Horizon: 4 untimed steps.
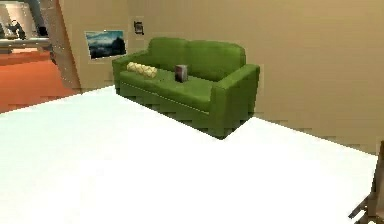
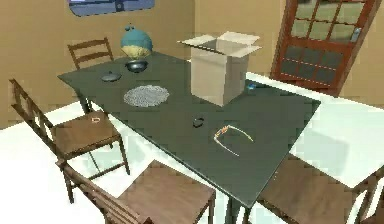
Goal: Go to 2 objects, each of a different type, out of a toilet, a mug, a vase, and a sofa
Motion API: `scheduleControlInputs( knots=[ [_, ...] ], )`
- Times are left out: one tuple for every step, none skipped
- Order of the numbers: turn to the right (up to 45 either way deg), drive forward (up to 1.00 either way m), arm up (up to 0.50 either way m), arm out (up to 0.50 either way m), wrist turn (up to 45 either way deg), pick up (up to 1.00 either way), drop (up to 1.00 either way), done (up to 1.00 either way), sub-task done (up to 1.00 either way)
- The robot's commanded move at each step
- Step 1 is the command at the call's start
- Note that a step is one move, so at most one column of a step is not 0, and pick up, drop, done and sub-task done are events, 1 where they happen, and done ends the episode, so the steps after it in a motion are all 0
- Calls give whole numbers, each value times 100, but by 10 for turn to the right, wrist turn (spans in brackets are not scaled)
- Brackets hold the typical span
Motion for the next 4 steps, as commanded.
scheduleControlInputs(
  knots=[
    [90, 0, 0, 0, 0, 0, 0, 0, 0],
    [0, 40, 0, 0, 0, 0, 0, 0, 0],
    [180, 0, 0, 0, 0, 0, 0, 0, 0],
    [0, 100, 0, 0, 0, 0, 0, 0, 0]
  ],
)
